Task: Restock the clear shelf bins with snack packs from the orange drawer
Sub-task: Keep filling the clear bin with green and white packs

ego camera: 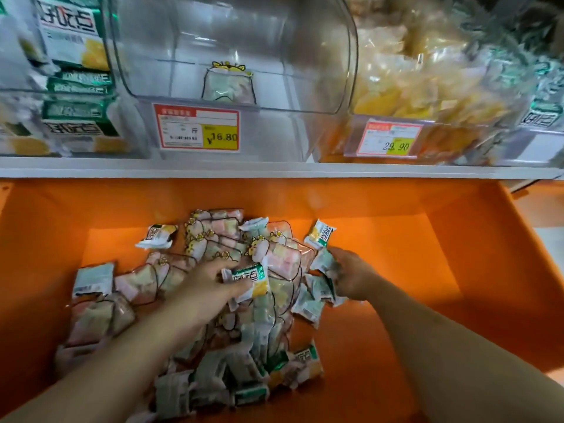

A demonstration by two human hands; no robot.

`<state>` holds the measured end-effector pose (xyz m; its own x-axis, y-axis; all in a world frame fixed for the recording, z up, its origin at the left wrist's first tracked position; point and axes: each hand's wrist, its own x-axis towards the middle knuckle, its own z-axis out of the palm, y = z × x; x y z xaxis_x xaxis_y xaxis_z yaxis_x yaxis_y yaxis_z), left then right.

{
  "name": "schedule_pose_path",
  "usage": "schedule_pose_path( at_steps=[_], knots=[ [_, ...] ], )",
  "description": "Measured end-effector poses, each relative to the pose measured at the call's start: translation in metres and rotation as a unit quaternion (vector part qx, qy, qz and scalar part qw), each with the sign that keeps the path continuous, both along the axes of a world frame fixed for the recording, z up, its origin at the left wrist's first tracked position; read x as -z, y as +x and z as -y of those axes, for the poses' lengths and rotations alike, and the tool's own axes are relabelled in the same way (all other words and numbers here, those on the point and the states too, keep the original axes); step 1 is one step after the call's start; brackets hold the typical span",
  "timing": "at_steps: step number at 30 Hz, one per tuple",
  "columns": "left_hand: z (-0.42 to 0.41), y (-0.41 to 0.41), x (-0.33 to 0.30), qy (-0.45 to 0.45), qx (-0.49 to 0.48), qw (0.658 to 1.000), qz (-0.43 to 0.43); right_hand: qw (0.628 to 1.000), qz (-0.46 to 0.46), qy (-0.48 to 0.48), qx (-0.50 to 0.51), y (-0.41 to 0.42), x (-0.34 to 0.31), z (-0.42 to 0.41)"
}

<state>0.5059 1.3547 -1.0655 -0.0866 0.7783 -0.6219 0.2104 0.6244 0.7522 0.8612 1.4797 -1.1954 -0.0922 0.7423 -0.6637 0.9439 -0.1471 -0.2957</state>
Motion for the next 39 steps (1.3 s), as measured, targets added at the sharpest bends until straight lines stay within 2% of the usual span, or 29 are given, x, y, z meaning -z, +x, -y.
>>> schedule_pose_path(
  at_steps=[4,8,16,20,23,27,30,33,35,37,39],
  knots=[
    [0.002,0.002,0.000,-0.010,0.001,1.000,-0.005,0.999,0.017,0.029,-0.001,-0.052,-0.073,0.017],
    [0.004,-0.005,-0.012,-0.015,-0.004,1.000,-0.002,1.000,0.013,-0.003,0.012,-0.054,-0.093,0.020],
    [0.011,-0.017,-0.062,0.001,-0.014,1.000,-0.004,0.999,-0.008,0.028,-0.015,-0.052,-0.162,0.016],
    [0.015,-0.030,-0.113,0.027,-0.004,1.000,-0.013,0.993,-0.083,0.020,-0.087,-0.093,-0.230,0.025],
    [0.017,-0.042,-0.159,0.077,-0.006,0.996,-0.032,0.974,-0.159,0.085,-0.137,-0.134,-0.300,0.041],
    [0.030,-0.067,-0.214,0.094,-0.027,0.995,-0.035,0.942,-0.249,0.177,-0.140,-0.170,-0.382,0.076],
    [0.049,-0.086,-0.250,0.103,-0.070,0.992,0.011,0.918,-0.280,0.258,-0.114,-0.188,-0.414,0.106],
    [0.066,-0.094,-0.278,0.099,-0.143,0.968,0.182,0.891,-0.276,0.340,-0.118,-0.214,-0.424,0.133],
    [0.074,-0.095,-0.294,0.112,-0.155,0.945,0.266,0.856,-0.275,0.401,-0.176,-0.235,-0.427,0.146],
    [0.076,-0.098,-0.302,0.144,-0.145,0.936,0.286,0.825,-0.288,0.431,-0.226,-0.253,-0.429,0.154],
    [0.076,-0.102,-0.305,0.182,-0.138,0.937,0.266,0.813,-0.305,0.435,-0.240,-0.265,-0.430,0.158]
  ],
)
